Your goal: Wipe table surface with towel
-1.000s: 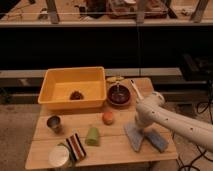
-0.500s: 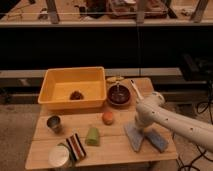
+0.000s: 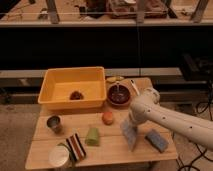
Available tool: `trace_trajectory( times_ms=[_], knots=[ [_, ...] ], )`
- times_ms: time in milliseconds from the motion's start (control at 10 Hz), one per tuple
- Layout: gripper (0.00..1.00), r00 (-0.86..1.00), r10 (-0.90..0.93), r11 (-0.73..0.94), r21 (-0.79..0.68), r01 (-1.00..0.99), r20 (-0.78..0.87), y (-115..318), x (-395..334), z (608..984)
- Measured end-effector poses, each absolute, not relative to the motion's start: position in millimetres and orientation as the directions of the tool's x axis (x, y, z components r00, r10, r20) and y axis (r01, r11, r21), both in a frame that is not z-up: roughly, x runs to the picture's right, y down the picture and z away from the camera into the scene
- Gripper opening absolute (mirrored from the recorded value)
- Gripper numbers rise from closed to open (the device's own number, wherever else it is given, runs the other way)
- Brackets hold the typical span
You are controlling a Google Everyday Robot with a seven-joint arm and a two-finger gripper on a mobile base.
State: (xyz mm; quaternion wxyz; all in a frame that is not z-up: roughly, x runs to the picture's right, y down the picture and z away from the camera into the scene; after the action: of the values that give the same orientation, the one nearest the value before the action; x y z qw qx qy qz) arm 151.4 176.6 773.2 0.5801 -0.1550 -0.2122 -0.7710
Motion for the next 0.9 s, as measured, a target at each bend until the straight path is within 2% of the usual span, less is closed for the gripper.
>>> trace_trajectory(
  times_ms=[200, 400, 900],
  knots=[
    [0.1, -0.323, -0.818, -0.272, 0.175, 0.946, 0.476, 167, 122, 747],
    [0.1, -0.359, -0.802, -0.296, 0.204, 0.933, 0.478, 170, 109, 741],
    [0.1, -0.485, -0.715, -0.357, 0.334, 0.872, 0.503, 228, 63, 765]
  ],
)
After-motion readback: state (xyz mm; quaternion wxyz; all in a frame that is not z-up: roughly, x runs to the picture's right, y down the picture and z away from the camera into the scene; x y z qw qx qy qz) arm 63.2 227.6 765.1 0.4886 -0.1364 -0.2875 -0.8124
